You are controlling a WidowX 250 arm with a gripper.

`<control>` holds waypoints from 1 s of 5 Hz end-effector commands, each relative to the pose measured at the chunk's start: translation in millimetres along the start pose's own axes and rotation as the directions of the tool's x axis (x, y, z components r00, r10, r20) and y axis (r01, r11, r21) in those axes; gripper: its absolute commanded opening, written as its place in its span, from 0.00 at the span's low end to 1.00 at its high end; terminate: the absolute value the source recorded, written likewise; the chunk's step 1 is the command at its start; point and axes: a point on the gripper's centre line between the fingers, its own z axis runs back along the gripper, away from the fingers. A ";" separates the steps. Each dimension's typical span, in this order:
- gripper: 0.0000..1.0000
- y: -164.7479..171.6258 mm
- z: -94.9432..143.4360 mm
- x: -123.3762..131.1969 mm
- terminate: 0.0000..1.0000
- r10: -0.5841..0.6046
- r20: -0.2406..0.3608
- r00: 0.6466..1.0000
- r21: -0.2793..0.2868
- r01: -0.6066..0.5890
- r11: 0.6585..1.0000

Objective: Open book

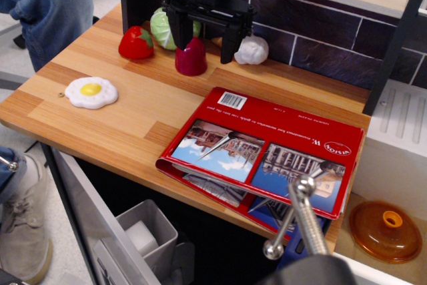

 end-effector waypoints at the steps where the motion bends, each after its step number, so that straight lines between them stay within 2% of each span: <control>1: 1.00 0.0 0.0 0.0 0.00 0.000 0.000 1.000 0.000 0.000 1.000; 2: 1.00 -10.0 17.9 -3.0 0.00 -0.061 0.035 0.998 0.019 0.060 0.998; 3: 1.00 -27.9 31.9 -14.7 0.00 -0.050 0.047 0.998 0.032 0.048 0.998; 4: 1.00 -64.4 43.4 -28.5 0.00 -0.079 0.070 0.994 0.056 0.075 0.996; 5: 1.00 -100.3 47.0 -43.4 0.00 -0.016 0.074 0.997 0.085 0.009 0.996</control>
